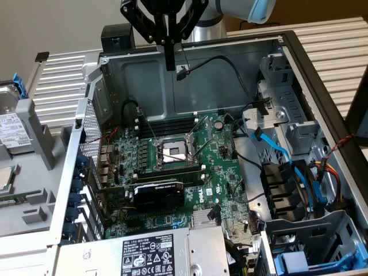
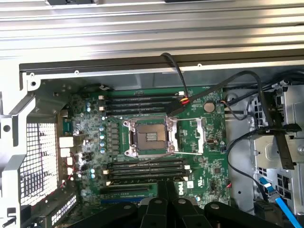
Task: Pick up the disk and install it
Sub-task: 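Reach for the disk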
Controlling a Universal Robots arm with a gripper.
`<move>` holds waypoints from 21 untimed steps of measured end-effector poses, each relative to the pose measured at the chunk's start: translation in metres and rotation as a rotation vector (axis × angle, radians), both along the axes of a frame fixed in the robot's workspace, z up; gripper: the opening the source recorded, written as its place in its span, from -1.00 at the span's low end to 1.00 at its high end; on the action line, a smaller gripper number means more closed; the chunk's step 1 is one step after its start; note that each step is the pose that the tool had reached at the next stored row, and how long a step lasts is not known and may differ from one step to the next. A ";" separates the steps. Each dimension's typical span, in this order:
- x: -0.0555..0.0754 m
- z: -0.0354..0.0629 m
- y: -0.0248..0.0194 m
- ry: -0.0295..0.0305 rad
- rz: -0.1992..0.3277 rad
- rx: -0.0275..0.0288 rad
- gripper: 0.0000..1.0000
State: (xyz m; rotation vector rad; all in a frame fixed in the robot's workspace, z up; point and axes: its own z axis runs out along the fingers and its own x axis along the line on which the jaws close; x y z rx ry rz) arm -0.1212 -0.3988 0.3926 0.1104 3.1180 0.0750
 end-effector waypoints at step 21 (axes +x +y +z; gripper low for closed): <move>-0.025 0.0004 0.0161 -0.0117 0.000 -0.0278 -0.79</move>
